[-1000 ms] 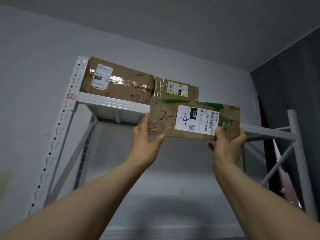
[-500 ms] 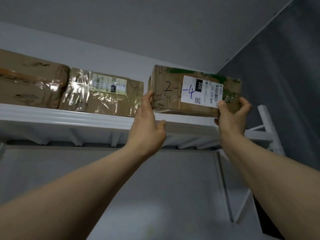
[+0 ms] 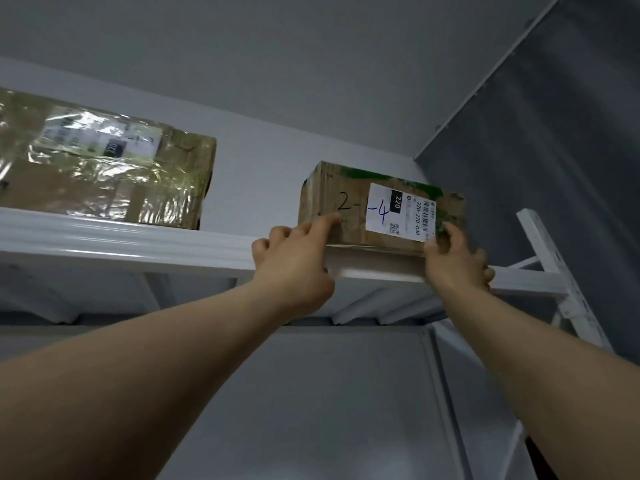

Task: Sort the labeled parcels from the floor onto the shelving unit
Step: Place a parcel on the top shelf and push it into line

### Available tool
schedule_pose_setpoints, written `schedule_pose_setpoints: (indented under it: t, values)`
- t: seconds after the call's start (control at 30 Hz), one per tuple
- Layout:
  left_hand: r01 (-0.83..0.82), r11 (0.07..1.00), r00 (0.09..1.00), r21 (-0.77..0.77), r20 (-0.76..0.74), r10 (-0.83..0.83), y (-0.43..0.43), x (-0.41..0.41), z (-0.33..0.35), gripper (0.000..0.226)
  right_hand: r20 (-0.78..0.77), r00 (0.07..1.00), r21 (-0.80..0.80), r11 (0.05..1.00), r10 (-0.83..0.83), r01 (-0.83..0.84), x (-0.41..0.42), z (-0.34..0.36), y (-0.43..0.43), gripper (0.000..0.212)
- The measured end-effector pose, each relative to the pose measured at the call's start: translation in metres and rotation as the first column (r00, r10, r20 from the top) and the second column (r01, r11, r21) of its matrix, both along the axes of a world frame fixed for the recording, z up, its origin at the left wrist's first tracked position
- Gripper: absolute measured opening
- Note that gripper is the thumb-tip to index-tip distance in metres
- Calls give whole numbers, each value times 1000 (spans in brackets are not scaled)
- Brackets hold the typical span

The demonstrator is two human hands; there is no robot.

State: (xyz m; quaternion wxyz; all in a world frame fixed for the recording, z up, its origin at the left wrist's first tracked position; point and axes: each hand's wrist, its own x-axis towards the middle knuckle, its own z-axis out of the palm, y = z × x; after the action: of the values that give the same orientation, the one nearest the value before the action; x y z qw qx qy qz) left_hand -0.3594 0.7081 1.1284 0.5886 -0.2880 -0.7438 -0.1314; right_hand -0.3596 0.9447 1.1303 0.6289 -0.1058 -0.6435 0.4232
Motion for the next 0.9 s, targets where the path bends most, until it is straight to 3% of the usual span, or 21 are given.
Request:
schedule_pose_setpoints:
  t: [0.07,0.13,0.37,0.63,0.9]
  values:
    - [-72,997,997,-40,-21,71,17,-9,3,85,5,995,85,992,-97,96,-9,-2,-1,48]
    - [-121,991,993,-59,0,121,30,-15,9,86,-86,982,194,964,-167,181,-19,-4,-7,43]
    - [-138,977,979,-165,124,159,56,-18,32,74,-241,942,445,836,-234,322,-36,-8,-23,34]
    - [-140,966,970,-217,165,178,79,-25,44,71,-178,945,446,834,-274,326,-37,-1,-16,36]
    - [-141,961,964,-239,187,188,98,-30,47,71,25,960,436,867,-277,239,-29,4,8,45]
